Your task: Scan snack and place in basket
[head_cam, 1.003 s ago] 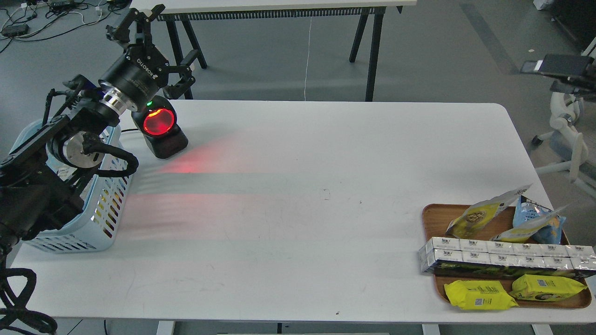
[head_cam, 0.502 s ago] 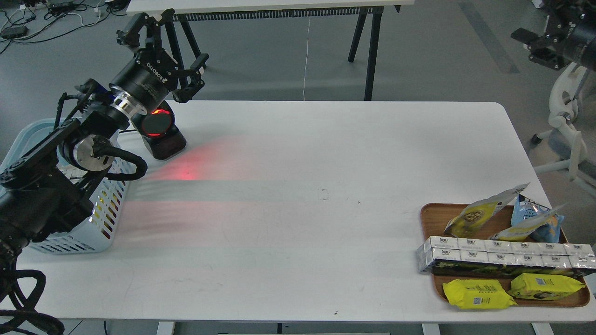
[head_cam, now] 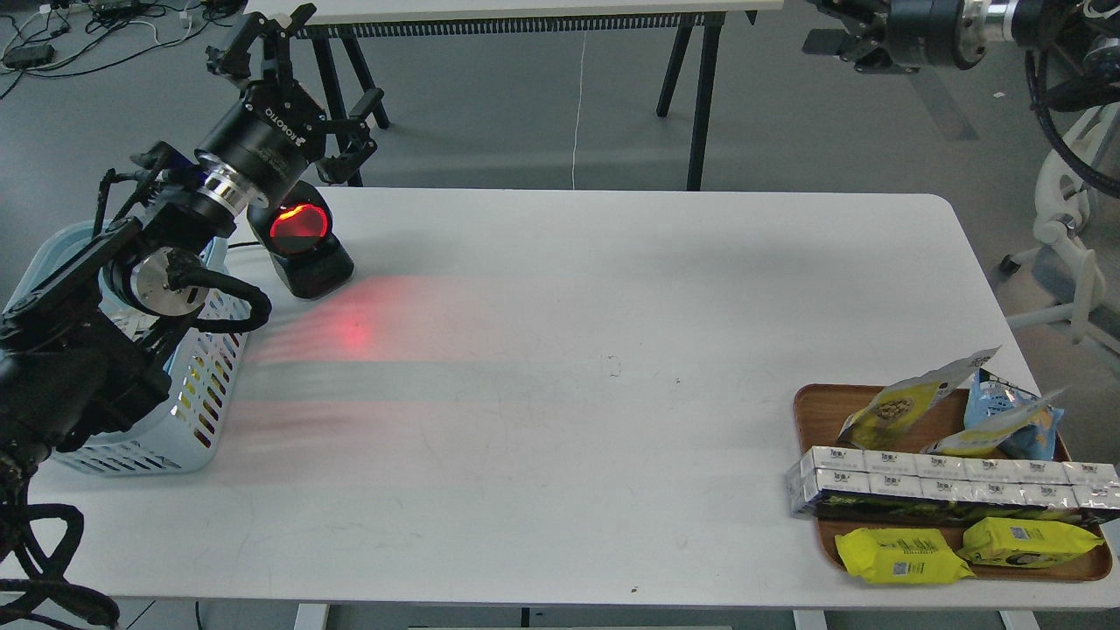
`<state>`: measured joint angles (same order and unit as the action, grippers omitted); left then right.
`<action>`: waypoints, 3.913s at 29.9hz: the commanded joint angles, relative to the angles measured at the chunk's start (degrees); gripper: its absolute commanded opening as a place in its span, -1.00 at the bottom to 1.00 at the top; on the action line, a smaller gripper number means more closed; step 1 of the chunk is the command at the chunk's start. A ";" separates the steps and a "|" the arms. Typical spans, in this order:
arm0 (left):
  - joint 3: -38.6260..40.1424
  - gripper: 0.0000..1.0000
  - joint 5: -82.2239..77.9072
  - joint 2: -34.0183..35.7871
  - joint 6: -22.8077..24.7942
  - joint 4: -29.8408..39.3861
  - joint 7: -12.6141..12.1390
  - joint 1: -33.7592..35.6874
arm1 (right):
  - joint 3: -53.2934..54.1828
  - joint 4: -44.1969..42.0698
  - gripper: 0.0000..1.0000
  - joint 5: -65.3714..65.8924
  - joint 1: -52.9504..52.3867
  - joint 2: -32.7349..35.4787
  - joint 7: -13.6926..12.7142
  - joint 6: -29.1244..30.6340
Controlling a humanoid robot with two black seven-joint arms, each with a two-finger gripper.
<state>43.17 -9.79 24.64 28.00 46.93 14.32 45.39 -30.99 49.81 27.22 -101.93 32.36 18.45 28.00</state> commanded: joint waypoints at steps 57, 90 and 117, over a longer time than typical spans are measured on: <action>0.42 1.00 -0.41 -1.44 0.00 0.00 -0.08 -1.09 | -10.15 40.99 0.97 97.78 -2.76 26.44 9.55 0.00; 0.42 1.00 -0.41 -2.58 0.00 -0.53 -0.17 -2.67 | 2.86 33.16 -0.99 97.78 12.37 18.00 9.55 0.00; 0.33 1.00 -0.41 -3.46 0.00 -0.70 -0.17 -2.58 | 16.13 30.19 -1.00 86.95 4.81 -8.51 9.55 0.00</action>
<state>43.47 -10.19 21.30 28.00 46.23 14.06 42.88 -14.89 83.83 114.09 -97.81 31.88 28.00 28.01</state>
